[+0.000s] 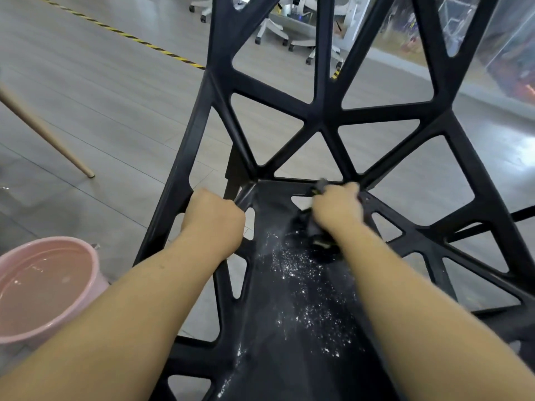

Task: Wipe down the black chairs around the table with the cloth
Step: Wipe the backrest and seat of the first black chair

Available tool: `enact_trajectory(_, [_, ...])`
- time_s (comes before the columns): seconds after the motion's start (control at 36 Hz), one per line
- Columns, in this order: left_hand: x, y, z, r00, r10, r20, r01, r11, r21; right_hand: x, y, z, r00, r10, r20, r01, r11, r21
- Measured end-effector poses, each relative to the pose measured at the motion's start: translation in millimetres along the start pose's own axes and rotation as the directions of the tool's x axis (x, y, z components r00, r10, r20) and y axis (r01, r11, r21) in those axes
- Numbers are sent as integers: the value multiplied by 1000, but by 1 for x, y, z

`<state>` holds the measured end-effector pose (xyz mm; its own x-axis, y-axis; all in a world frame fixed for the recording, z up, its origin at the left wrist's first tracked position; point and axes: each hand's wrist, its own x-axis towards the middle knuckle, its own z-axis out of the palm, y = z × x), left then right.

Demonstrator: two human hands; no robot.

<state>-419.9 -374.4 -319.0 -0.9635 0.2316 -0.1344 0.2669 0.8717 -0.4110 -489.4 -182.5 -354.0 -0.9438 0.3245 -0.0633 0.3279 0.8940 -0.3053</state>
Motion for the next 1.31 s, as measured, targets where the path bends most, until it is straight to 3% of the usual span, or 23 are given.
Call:
enact_trajectory(0.06, [-1, 0, -1, 1000, -3, 0, 3, 1000, 3, -26, -33, 16, 985, -168, 37, 164, 983, 80])
enact_trajectory(0.14, [-3, 0, -1, 1000, 0, -1, 0, 1000, 4, -58, -57, 27, 905, -421, 65, 420, 907, 26])
enact_trajectory(0.28, [-3, 0, 4, 1000, 22, 9, -23, 999, 23, -70, -4, 15, 752, -645, 136, 654, 756, -31])
enact_trajectory(0.33, [-4, 0, 6, 1000, 25, 11, -25, 999, 35, -56, 26, 5, 828, -549, 113, 560, 822, -105])
enact_trajectory(0.42, [-5, 1, 7, 999, 39, -6, -39, 998, 53, -24, 71, -18, 973, -230, -20, 223, 958, -181])
enact_trajectory(0.5, [-6, 2, 8, 999, 38, -1, -37, 998, 55, -12, 86, -25, 991, -40, -125, 18, 985, -170])
enact_trajectory(0.58, [-6, 2, 6, 1000, 29, 10, -29, 998, 60, -22, 56, -8, 993, 77, -93, -87, 990, -109])
enact_trajectory(0.64, [-5, 3, 4, 1000, 25, 15, -26, 998, 59, -34, 27, 5, 999, -8, -50, 3, 996, -94])
enact_trajectory(0.72, [-5, 3, 3, 1000, 27, 11, -27, 999, 44, -64, -13, 16, 965, -262, 25, 263, 963, -57])
enact_trajectory(0.86, [-8, 3, 5, 998, 60, 24, -61, 996, 70, -84, -13, 15, 752, -643, 146, 645, 763, 42])
enact_trajectory(0.89, [-8, 2, 6, 998, 64, 24, -66, 995, 81, -80, -3, 12, 736, -658, 158, 663, 748, 28])
enact_trajectory(0.94, [-9, 1, 8, 998, 68, 19, -70, 993, 100, -67, 20, 4, 790, -596, 143, 607, 794, -43])
enact_trajectory(1.03, [-8, 2, 8, 997, 69, 26, -71, 992, 103, -38, 57, -14, 951, -306, 33, 308, 939, -150])
enact_trajectory(1.08, [-7, 2, 7, 998, 57, 25, -59, 995, 77, -25, 69, -23, 991, -130, -34, 121, 972, -204])
enact_trajectory(1.14, [-7, 3, 5, 999, 46, 16, -46, 998, 45, -28, 61, -21, 996, -74, -51, 60, 971, -230])
enact_trajectory(1.22, [-7, 3, 2, 999, 37, 18, -37, 999, 29, -59, 34, -8, 973, -222, 56, 228, 962, -147])
enact_trajectory(1.31, [-7, 2, 1, 999, 31, 23, -32, 999, 33, -84, 29, -2, 894, -418, 159, 438, 891, -118])
